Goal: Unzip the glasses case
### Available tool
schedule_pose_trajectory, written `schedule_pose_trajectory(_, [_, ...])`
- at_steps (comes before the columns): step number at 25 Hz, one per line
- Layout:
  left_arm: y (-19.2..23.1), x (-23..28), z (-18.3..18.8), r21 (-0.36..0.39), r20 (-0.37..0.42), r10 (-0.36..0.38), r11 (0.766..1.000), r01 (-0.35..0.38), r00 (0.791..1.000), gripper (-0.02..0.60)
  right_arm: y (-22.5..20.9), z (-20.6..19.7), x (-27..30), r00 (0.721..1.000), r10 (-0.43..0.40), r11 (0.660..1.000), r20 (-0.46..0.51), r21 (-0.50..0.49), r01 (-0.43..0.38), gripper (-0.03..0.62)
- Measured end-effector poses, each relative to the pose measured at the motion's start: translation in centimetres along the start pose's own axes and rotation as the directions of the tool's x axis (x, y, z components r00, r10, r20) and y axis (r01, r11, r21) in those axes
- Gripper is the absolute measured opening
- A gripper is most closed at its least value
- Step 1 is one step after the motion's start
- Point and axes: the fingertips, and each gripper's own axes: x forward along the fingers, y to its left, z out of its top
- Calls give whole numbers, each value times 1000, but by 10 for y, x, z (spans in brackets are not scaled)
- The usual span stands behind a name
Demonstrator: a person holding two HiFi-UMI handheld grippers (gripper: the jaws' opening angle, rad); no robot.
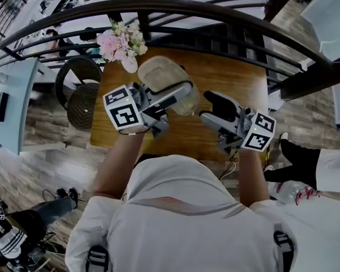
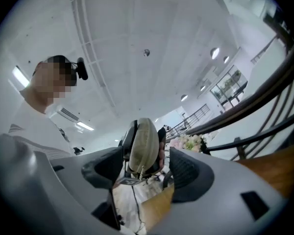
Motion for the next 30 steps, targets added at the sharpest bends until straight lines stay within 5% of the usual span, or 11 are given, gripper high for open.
schedule_pose_trajectory(5, [16, -5, 20, 15, 45, 83, 996, -84, 996, 308, -21, -3, -6, 975, -221, 958, -33, -195, 211, 273])
schedule_pose_trajectory(12, [21, 2, 15, 93, 13, 156, 983, -156, 988, 308, -26, -46, 19, 854, -446, 848, -268, -431, 308, 206])
schedule_pose_trajectory(17, [23, 5, 5, 150, -33, 180, 973, -173, 983, 308, -36, -52, 28, 791, -525, 807, -314, -480, 345, 201])
schedule_pose_trajectory(22, [24, 4, 0, 167, -37, 208, 966, -199, 977, 308, -42, -56, 32, 733, -590, 757, -338, -546, 358, 124])
schedule_pose_trajectory(30, [27, 0, 0, 135, -19, 223, 967, -218, 975, 308, -47, -56, 32, 703, -637, 710, -315, -596, 375, 54])
